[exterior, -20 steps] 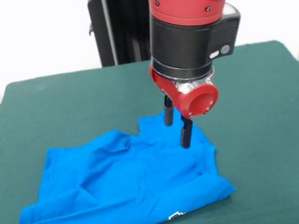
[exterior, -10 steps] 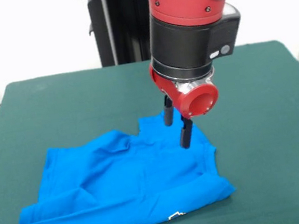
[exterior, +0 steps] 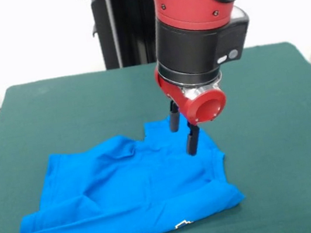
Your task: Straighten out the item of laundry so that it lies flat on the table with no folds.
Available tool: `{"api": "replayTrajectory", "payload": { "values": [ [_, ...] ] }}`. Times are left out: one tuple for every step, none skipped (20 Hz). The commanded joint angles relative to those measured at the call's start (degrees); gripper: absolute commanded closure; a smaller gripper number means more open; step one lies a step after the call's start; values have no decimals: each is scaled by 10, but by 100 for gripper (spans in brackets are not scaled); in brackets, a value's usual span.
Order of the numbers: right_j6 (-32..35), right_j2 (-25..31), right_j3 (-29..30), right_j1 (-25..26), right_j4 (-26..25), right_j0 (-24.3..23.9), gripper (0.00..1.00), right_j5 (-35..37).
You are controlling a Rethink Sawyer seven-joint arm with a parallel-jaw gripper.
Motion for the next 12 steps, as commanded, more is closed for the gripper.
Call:
{"api": "replayTrajectory", "payload": {
  "values": [
    [96, 34, 38, 38, 0, -2, 0, -8],
    [94, 33, 38, 38, -2, -2, 0, -9],
    [93, 32, 38, 38, -4, 0, 0, -10],
    [89, 31, 37, 37, -7, 1, 0, -10],
    [85, 30, 37, 36, -9, 1, 0, -11],
    [84, 28, 36, 37, -12, 2, 0, -14],
    [86, 23, 34, 39, -16, 5, 0, -18],
    [86, 18, 31, 43, -21, 8, 0, -23],
    [85, 16, 29, 43, -25, 10, 0, -25],
    [84, 14, 28, 44, -29, 11, 0, -27],
    [84, 10, 26, 45, -32, 13, 0, -23],
    [83, 8, 23, 47, -36, 14, 0, -22]
  ]
}}
